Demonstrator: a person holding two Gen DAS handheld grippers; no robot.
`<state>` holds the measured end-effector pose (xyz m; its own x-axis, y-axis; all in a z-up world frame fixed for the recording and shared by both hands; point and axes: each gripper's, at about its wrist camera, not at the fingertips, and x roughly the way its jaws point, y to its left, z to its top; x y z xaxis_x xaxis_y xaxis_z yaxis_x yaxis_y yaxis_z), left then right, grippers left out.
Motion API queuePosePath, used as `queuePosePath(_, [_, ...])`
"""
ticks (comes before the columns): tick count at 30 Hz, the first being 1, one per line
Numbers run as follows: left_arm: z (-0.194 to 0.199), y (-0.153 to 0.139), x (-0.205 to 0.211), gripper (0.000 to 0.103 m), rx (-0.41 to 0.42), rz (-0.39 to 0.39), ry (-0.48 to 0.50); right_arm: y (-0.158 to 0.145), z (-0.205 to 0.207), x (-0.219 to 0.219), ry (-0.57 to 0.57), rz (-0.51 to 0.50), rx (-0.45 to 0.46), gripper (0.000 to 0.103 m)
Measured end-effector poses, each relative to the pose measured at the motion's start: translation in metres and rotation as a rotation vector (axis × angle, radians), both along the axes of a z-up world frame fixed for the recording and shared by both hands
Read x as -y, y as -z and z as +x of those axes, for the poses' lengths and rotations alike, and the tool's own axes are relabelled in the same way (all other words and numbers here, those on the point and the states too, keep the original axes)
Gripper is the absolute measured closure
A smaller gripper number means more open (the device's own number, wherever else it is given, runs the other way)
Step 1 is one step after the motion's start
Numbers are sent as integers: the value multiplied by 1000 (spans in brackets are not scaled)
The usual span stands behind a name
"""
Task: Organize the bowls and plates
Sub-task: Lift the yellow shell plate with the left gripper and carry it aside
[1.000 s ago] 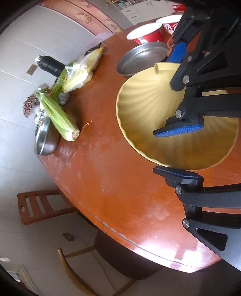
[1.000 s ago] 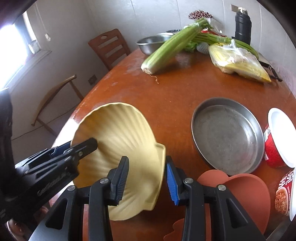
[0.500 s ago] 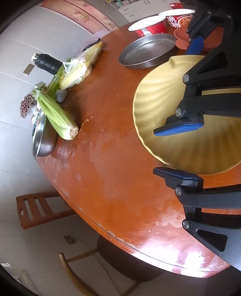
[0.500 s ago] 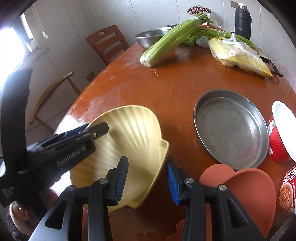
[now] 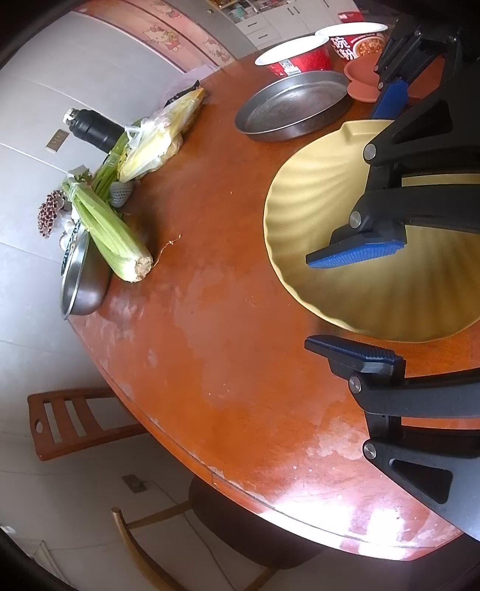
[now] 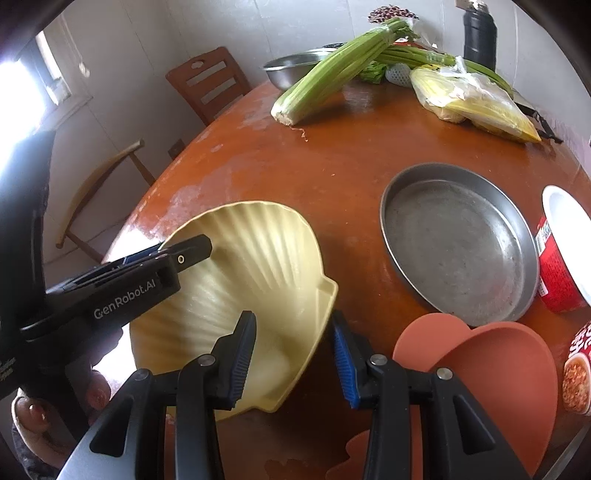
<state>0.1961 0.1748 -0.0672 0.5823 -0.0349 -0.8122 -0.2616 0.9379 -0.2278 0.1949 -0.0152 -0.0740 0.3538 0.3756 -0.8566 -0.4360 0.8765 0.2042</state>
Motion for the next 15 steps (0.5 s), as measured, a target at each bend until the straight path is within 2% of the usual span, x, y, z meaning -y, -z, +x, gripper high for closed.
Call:
queuePosePath(4, [-1,-1,-2,63,-1,-3,-7,-6,-1,5,18,7,23,62])
queuePosePath(8, [-7,-9,-8,54,28,19,-25,-17,-4,11,30,36,51,61])
queuePosePath(15, [-19,-26,-13,51,66,18,-52,-29,-12,19,30,51,80,59])
